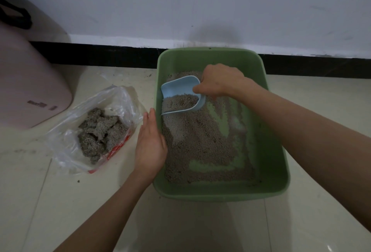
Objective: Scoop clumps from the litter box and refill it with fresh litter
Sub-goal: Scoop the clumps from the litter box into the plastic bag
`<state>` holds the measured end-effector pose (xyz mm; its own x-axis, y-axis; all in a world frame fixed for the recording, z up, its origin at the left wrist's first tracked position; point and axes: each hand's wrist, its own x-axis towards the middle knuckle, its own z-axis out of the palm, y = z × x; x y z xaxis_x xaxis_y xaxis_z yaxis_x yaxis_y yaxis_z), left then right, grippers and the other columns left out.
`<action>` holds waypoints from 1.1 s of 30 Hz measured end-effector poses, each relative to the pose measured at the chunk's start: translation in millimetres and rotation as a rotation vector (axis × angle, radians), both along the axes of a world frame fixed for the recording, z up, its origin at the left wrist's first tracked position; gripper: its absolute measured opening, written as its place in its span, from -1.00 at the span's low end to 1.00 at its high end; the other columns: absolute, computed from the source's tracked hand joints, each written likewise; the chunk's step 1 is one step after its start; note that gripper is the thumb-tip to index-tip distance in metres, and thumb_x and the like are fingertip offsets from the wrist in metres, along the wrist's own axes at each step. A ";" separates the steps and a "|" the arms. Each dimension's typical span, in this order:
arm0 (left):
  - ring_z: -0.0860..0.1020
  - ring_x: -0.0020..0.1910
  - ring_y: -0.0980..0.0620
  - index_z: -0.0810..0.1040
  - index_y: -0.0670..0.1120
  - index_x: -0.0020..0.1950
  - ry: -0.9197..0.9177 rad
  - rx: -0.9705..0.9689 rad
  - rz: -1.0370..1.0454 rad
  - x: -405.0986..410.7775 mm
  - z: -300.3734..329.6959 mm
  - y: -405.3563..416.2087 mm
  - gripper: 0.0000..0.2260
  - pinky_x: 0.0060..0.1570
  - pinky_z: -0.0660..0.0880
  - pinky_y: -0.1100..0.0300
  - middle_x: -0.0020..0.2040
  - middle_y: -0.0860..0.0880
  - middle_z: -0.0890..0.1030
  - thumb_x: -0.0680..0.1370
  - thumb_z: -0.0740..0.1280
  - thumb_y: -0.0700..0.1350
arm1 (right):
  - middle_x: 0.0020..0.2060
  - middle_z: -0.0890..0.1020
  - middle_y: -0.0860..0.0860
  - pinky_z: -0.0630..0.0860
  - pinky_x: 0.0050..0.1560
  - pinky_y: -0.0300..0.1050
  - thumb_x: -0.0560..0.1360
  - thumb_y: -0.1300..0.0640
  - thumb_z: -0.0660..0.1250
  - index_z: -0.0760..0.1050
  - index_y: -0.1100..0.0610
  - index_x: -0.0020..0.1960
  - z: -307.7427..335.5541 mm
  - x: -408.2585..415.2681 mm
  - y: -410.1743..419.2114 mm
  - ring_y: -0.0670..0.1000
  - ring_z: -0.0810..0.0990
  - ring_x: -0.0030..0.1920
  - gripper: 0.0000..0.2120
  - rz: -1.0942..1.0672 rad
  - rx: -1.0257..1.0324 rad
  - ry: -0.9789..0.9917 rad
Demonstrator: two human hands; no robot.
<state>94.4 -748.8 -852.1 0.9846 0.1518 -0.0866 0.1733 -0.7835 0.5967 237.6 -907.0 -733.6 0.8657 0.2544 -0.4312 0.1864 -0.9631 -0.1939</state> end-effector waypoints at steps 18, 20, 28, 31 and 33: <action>0.01 0.52 -0.06 -0.09 -0.15 0.53 -0.008 -0.005 0.003 0.6 -1.6 0.3 -0.42 0.46 0.06 0.10 0.54 -0.18 0.02 0.56 0.07 -0.31 | -0.54 0.45 -0.03 0.22 -0.43 -0.26 0.42 0.11 0.26 0.38 0.12 -0.43 16.0 -1.2 18.1 -0.04 0.36 -0.51 -0.74 0.020 -0.052 -0.031; 0.01 0.52 -0.06 -0.09 -0.15 0.53 -0.007 -0.006 0.005 0.5 -1.8 0.2 -0.42 0.45 0.06 0.11 0.54 -0.17 0.02 0.56 0.07 -0.31 | -0.54 0.45 -0.03 0.23 -0.43 -0.26 0.42 0.11 0.25 0.37 0.12 -0.43 17.1 -1.1 18.9 -0.04 0.35 -0.51 -0.74 0.025 -0.052 -0.032; 0.03 0.52 -0.07 -0.09 -0.13 0.54 -0.004 -0.006 0.013 0.7 -1.0 -0.6 -0.42 0.46 0.07 0.09 0.54 -0.17 0.02 0.56 0.07 -0.31 | -0.58 0.45 -0.03 0.25 -0.42 -0.26 0.43 0.14 0.23 0.35 0.12 -0.46 22.8 4.0 22.8 -0.06 0.40 -0.54 -0.71 0.050 -0.059 0.008; 0.03 0.52 -0.06 -0.09 -0.14 0.53 -0.007 -0.009 0.008 -0.1 0.1 -0.2 -0.42 0.46 0.08 0.09 0.54 -0.16 0.02 0.56 0.08 -0.30 | -0.76 0.37 -0.09 0.26 -0.42 -0.25 0.45 0.13 0.22 0.32 0.11 -0.46 27.7 11.2 29.2 -0.06 0.41 -0.55 -0.69 0.063 -0.065 0.018; 0.02 0.52 -0.05 -0.09 -0.14 0.53 -0.009 -0.011 0.003 -0.3 0.5 0.1 -0.42 0.46 0.07 0.09 0.54 -0.15 0.02 0.56 0.08 -0.31 | -0.80 0.33 -0.09 0.25 -0.43 -0.25 0.46 0.12 0.22 0.31 0.12 -0.46 28.0 13.6 30.5 -0.06 0.41 -0.56 -0.68 0.062 -0.057 0.019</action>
